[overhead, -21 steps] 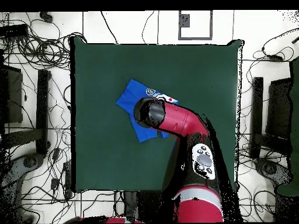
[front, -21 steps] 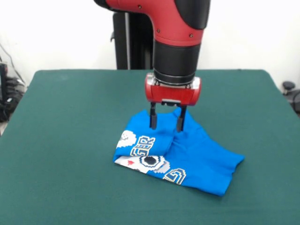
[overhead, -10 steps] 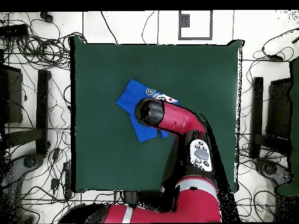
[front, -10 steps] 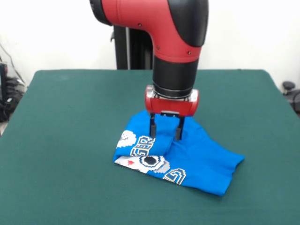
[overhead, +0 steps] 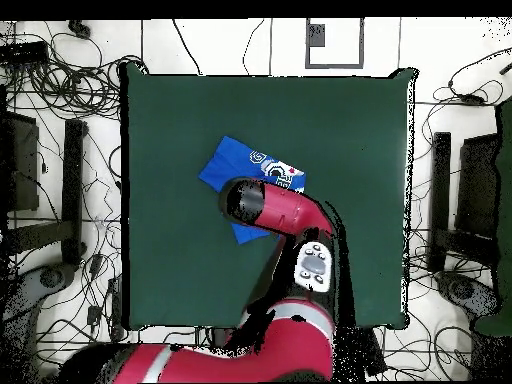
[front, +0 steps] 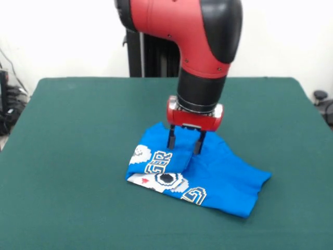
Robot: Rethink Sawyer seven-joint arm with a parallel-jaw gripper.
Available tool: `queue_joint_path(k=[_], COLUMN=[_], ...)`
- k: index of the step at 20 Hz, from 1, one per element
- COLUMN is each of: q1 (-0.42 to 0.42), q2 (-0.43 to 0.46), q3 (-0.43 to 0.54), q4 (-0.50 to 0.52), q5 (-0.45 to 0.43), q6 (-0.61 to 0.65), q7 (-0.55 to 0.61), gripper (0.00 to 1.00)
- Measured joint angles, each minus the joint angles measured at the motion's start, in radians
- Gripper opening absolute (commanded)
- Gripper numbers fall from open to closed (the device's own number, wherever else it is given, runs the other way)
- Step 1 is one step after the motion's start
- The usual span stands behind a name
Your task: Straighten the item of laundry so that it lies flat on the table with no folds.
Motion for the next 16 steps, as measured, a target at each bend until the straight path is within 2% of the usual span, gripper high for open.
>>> queue_joint_path(k=[2, 6, 16], q1=[0.050, 0.082, 0.061], q2=[0.017, 0.022, 0.033], q3=[-0.044, -0.073, -0.090], q4=[0.000, 0.003, 0.004], q5=[0.038, 0.065, 0.070], q6=[0.000, 0.000, -0.034], q7=[0.060, 0.139, 0.205], gripper=[1.00, 1.00, 1.00])
